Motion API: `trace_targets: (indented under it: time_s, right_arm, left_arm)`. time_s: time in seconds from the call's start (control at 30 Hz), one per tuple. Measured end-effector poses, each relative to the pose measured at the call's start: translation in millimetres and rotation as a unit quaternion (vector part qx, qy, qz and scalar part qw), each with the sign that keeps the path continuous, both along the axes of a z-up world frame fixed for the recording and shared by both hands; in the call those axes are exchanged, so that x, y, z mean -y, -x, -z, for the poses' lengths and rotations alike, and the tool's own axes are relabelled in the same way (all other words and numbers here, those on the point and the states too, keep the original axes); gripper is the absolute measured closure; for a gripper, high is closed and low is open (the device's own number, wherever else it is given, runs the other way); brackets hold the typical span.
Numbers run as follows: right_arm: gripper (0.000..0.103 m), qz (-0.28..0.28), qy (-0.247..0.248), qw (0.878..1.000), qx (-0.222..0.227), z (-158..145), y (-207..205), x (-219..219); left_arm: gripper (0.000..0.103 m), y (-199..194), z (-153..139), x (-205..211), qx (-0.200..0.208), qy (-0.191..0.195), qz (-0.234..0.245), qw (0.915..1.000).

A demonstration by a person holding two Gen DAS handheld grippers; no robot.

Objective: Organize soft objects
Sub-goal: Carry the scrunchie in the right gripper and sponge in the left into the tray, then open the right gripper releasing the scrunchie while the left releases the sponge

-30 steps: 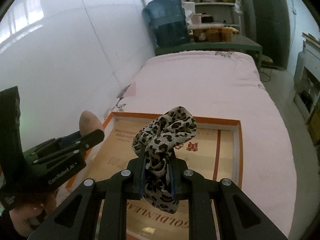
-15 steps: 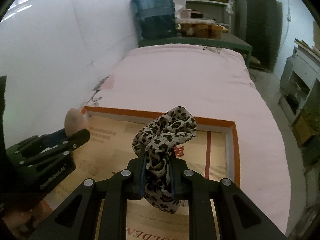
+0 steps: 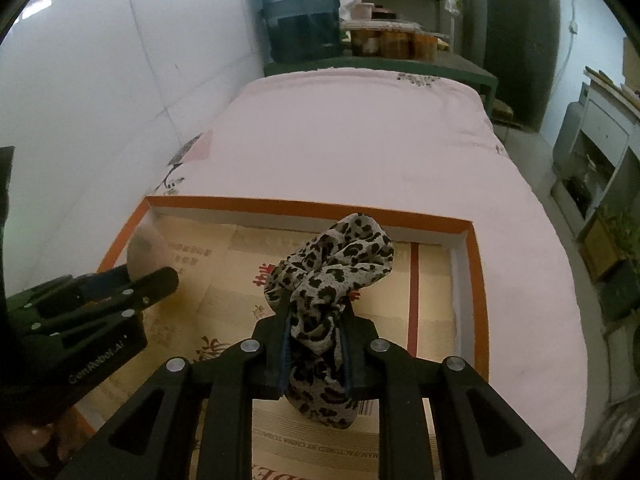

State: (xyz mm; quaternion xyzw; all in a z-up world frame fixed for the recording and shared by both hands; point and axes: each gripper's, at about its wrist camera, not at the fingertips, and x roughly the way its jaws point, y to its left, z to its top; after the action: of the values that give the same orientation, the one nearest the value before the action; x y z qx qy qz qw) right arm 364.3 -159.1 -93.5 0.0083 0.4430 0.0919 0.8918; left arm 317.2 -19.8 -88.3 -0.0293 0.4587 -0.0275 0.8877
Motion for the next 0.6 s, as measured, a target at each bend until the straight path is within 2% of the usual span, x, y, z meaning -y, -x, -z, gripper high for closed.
trace_targets:
  time_s: [0.1, 0.17, 0.23, 0.5, 0.6]
  right_arm:
    - [0.078, 0.0, 0.0, 1.0, -0.003, 1.1, -0.4, 0.1]
    - [0.076, 0.001, 0.001, 1.0, -0.003, 1.1, -0.5, 0.8]
    - [0.073, 0.001, 0.0, 1.0, -0.004, 0.7, -0.3, 1.2]
    - [0.056, 0.004, 0.001, 1.0, 0.003, -5.8, 3.4, 2.4]
    - [0.054, 0.003, 0.004, 1.0, 0.008, -10.5, 7.3, 2.5]
  left_arm:
    - [0.064, -1.5, 4.7, -0.1, -0.01, 0.007, 0.004, 0.9999]
    - [0.052, -2.2, 6.0, -0.5, -0.014, 0.01, 0.005, 0.9998]
    - [0.046, -1.3, 4.3, -1.0, -0.011, 0.011, 0.003, 0.9999]
    - [0.042, 5.3, -8.7, -1.9, 0.009, 0.012, -0.001, 0.9999]
    - [0.042, 8.9, -15.3, -1.0, 0.017, 0.011, 0.0, 0.9998]
